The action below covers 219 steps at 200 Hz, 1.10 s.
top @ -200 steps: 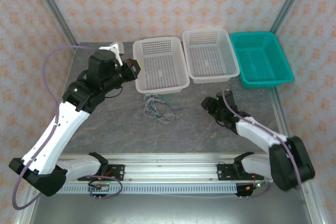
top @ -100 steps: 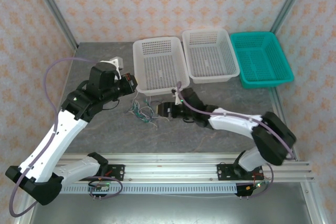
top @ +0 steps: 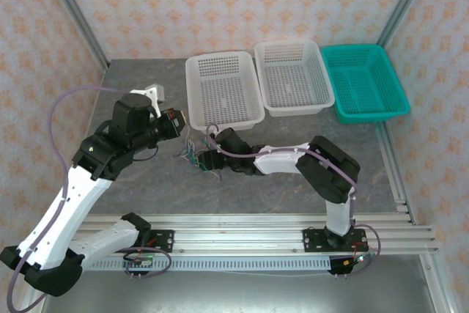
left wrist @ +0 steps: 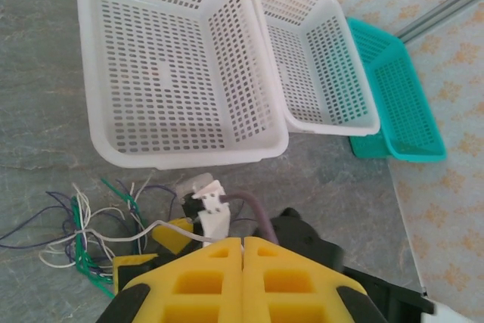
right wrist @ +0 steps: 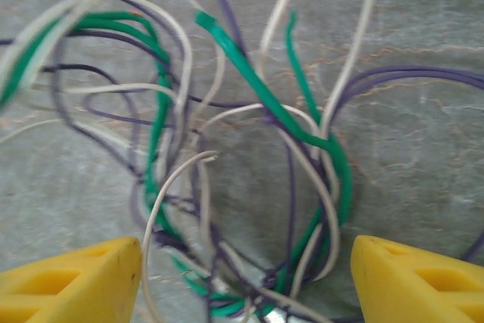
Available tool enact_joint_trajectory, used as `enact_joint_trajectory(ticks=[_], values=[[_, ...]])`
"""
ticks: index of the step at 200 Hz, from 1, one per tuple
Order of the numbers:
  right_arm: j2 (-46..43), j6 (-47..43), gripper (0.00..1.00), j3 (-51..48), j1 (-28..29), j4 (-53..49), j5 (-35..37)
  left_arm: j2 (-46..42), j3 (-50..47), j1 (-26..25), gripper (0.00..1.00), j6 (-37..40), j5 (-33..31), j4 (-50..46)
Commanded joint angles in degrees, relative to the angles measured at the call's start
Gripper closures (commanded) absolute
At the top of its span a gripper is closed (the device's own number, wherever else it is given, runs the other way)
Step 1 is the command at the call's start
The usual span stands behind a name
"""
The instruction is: Untangle the cables
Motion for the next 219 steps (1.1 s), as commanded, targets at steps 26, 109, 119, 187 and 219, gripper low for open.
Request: enact_joint_trajectory(ticks=[26,109,119,187,219], values=[[5.4,-0.6,0.41,5.8,0.5,-9.7,14.9,-3.7,3.4,0.2,1.0,2.2,-2.0,-2.9],[-13.2,12.4,1.0,-11.5,-11.4,-19.6,31.2,-10.9,9.1,0.3,1.0,2.6,-34.9,-18.0],[-16.9,13.5,1.0,-14.1,-15.7,-22.0,30.2,-10.3,9.1,0.4,1.0,2.4,-38.1,-19.5],[-36.8,19.6,1.0,-25.9,-45.8,-29.2,24.7,-6.1,3.2,15.0,1.0,4.5,-27.8,-14.6],[-39.3,13.1,1.0,-27.1,-45.2,-23.4,9.5,-3.1,2.2,16.0,1.0,7.9,-6.6,-4.0]])
